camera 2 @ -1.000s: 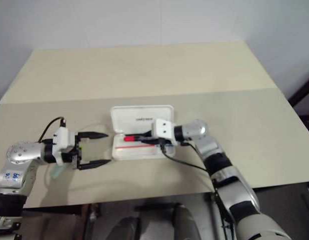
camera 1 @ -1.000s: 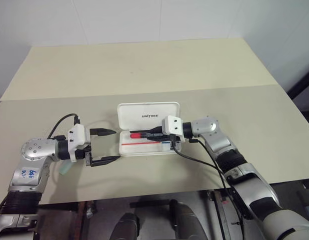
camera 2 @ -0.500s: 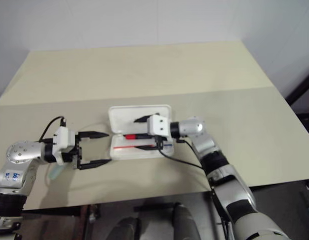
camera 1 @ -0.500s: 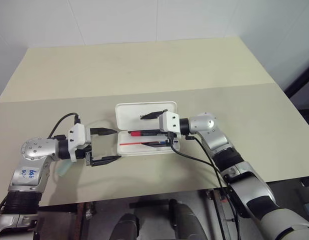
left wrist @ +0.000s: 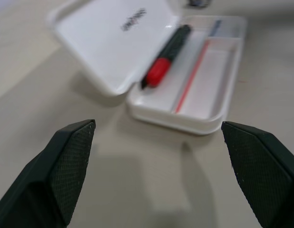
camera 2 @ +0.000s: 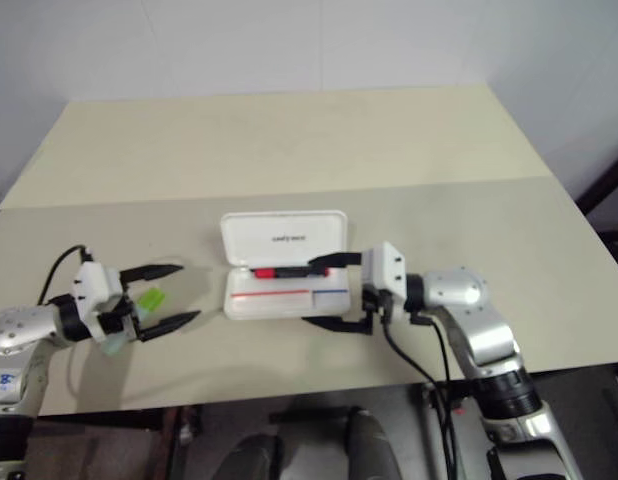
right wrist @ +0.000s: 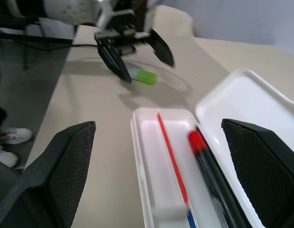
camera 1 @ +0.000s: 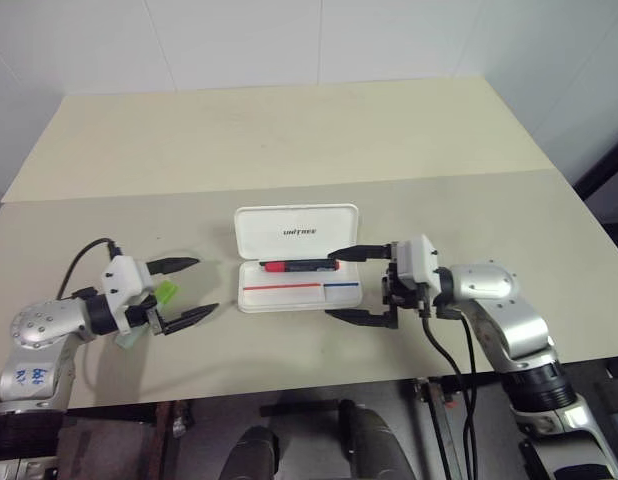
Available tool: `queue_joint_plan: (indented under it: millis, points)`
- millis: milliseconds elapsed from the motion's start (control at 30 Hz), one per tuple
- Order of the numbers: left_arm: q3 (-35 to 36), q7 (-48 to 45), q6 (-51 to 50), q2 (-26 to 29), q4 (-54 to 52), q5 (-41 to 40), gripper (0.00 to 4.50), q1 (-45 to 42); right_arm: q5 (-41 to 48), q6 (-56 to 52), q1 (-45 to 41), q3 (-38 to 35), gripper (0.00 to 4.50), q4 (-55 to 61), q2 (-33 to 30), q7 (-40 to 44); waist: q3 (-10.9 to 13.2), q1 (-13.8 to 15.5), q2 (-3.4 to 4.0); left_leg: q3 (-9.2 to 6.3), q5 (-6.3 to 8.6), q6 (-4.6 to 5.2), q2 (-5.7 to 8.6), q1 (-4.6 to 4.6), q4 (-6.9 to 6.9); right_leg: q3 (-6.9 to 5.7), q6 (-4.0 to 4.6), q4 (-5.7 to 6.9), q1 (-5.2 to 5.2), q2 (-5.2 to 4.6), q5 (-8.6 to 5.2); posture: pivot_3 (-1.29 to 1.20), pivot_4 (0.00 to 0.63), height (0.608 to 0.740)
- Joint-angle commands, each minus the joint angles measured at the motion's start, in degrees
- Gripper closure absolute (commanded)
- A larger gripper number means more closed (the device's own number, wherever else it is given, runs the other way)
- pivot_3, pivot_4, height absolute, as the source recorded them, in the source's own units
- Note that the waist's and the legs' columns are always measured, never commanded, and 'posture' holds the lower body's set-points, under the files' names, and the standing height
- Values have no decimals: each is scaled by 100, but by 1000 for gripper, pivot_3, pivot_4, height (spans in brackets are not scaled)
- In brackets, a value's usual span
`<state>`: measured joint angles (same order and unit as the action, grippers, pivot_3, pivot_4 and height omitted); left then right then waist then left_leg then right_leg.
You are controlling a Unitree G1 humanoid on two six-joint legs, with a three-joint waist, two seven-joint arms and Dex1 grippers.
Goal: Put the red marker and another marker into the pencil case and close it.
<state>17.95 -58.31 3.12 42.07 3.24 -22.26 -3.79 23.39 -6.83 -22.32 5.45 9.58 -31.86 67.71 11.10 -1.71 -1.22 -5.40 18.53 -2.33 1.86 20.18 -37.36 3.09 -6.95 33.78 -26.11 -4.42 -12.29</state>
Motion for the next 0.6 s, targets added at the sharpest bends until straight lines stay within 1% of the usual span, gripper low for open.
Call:
queue_joint_plan:
  millis: [33,200,267,400,600]
  points:
    - [592,366,75,-119,31,-147,0,421,98,142,178,-472,34,120,-373,50,0,-1,0,-1,0,0,-1,-12,1,-2,0,-5,17,1,0,0,150,740]
    - [695,415,129,-228,229,-111,0,795,99,243,176,-586,34,31,-565,111,1,6,-2,0,5,8,-2,-90,6,-4,0,-37,110,3,-1,0,150,740]
    - [672,463,129,-319,389,-101,0,828,67,338,164,-599,34,10,-600,152,1,5,-2,-2,5,8,-8,-106,4,-8,11,-55,140,9,-10,0,150,740]
    - [556,547,276,-489,782,45,0,814,48,512,203,-593,34,-14,-673,248,1,8,-3,-4,5,9,-8,-108,0,-9,2,-63,150,8,-4,0,150,740]
    - [473,802,329,-636,1320,189,0,714,353,558,408,-685,34,231,-814,520,1,18,-3,-14,5,8,-9,-108,7,-19,-1,-62,147,5,-2,0,150,740]
